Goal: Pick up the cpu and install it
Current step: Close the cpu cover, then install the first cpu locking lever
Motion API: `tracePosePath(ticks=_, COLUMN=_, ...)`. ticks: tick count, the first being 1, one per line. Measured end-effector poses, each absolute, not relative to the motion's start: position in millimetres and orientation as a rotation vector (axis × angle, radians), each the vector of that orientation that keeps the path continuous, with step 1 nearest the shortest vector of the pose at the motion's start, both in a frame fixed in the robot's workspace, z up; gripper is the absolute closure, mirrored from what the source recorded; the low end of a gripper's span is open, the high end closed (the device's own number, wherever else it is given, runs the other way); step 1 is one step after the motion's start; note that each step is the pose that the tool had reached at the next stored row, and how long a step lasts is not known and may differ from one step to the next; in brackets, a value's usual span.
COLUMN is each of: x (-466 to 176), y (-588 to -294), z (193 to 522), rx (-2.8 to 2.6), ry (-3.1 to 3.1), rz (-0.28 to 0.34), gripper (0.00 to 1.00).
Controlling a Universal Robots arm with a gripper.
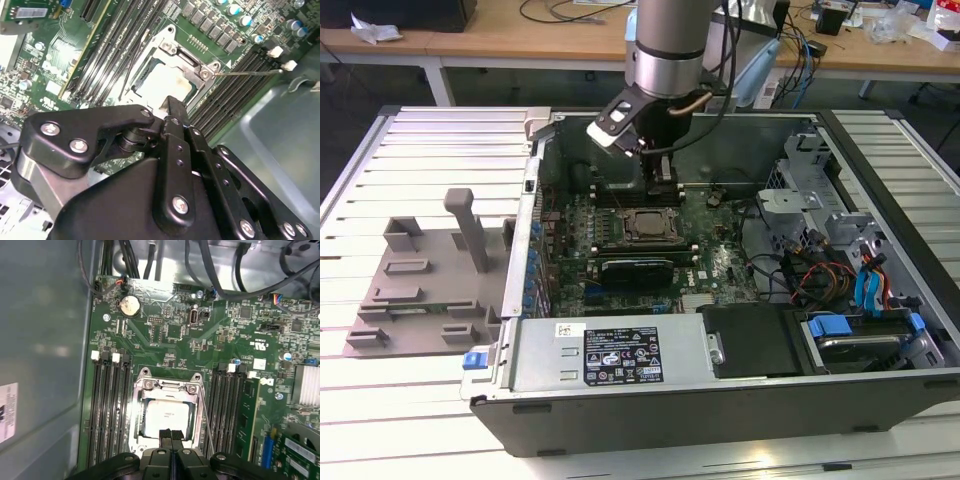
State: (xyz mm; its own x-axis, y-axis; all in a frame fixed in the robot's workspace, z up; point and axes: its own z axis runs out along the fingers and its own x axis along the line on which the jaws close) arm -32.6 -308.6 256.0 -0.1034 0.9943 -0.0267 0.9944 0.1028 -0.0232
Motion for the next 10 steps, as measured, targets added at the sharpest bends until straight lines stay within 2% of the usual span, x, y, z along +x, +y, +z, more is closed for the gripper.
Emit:
tracePosePath(ticks=5, x=-33, y=-309, z=274, rx=2.101, ry=2.33, rz=-0.055, gripper=0.89)
tracePosePath(ticks=10, x=-33, y=-309, z=274, rx=2.101, ry=2.33, rz=-0.055, gripper=0.89)
